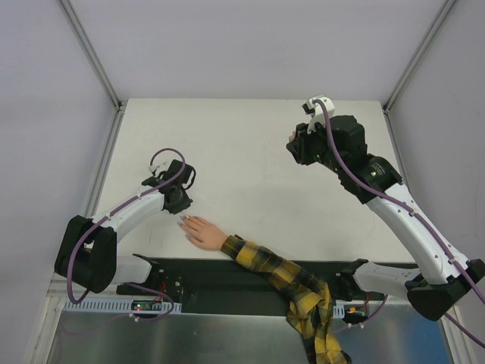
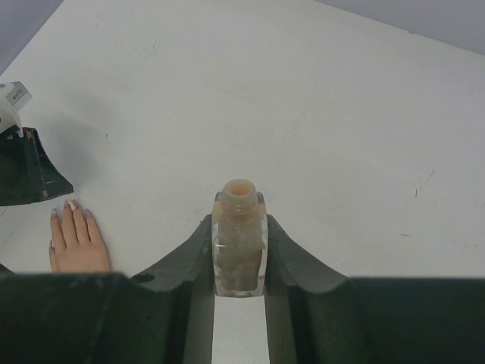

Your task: Paint the nails

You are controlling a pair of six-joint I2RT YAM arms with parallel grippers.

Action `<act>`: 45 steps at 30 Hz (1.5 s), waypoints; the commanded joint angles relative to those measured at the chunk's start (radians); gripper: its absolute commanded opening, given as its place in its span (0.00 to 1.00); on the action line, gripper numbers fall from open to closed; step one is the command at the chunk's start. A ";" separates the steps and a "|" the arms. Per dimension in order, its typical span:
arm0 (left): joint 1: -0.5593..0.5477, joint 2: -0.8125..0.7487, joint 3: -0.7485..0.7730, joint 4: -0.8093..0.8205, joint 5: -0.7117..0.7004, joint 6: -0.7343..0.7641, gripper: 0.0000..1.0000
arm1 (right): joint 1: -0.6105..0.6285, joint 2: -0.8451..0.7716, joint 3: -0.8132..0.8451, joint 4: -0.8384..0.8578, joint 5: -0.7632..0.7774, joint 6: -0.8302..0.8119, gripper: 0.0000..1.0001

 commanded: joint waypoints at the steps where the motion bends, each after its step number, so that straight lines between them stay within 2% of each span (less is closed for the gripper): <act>1: 0.013 0.006 0.018 0.000 0.007 -0.014 0.00 | -0.008 -0.005 0.027 0.018 -0.011 0.011 0.00; 45: 0.040 0.042 0.032 0.007 -0.007 -0.023 0.00 | -0.022 0.009 0.023 0.019 -0.020 0.012 0.00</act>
